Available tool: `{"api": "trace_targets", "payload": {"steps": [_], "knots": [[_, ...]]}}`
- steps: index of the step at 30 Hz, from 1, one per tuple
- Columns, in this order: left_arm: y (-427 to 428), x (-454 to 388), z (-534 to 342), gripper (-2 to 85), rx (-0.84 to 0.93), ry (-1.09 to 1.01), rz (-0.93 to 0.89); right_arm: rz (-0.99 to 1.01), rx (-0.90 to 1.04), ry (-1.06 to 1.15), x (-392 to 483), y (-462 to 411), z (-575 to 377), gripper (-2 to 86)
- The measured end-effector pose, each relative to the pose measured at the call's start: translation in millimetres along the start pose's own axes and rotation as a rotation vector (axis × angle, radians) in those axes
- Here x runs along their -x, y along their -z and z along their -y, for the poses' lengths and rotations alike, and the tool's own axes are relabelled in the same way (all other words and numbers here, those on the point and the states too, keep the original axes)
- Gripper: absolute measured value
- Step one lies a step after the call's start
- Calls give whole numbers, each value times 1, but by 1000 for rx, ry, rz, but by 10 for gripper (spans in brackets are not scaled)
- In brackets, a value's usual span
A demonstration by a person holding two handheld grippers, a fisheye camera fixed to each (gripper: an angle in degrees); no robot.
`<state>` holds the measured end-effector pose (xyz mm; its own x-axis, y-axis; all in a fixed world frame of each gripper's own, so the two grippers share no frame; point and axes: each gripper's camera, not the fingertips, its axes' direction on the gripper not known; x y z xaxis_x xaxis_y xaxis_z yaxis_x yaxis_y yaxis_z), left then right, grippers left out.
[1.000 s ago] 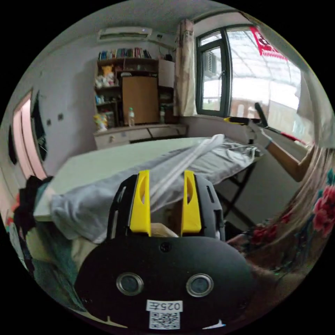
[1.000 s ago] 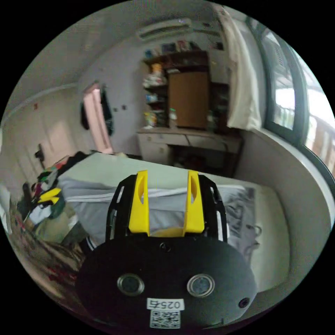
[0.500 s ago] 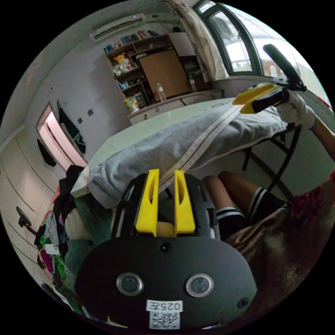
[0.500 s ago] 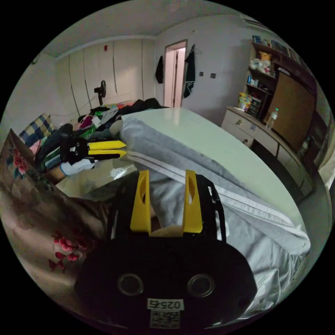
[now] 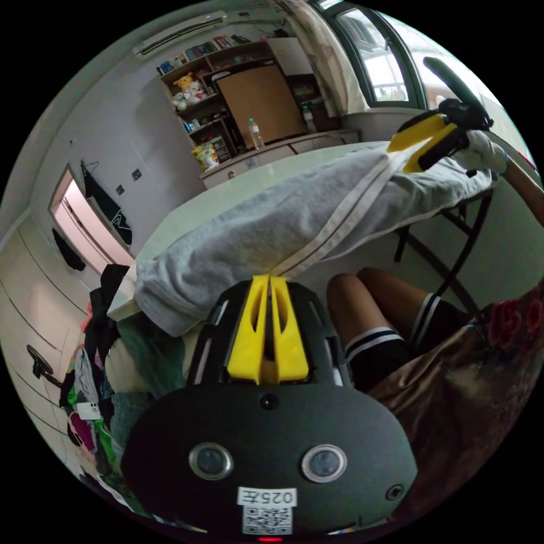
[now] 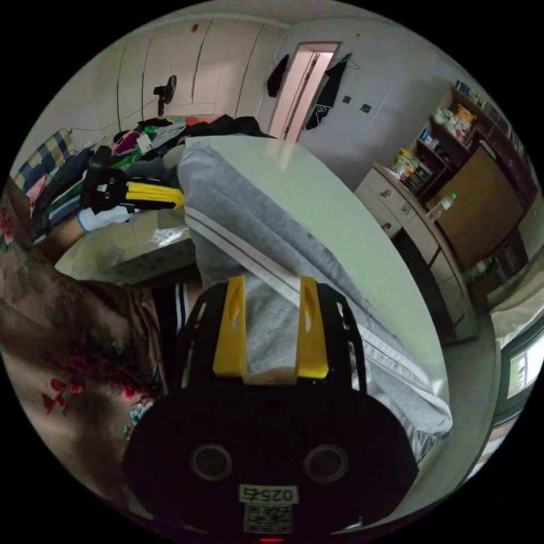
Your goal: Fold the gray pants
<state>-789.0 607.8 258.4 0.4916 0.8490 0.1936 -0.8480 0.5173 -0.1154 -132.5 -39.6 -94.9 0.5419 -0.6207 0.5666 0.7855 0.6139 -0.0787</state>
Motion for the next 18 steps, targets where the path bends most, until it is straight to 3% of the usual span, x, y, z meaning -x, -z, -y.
{"api": "trace_targets", "payload": {"steps": [11,18], "knots": [[16,-20,-2,61,31,-42,-61,-35,27,34,2,-16,17,110],[21,-20,5,56,19,14,-27,-29,5,46,3,-11,21,-1]]}}
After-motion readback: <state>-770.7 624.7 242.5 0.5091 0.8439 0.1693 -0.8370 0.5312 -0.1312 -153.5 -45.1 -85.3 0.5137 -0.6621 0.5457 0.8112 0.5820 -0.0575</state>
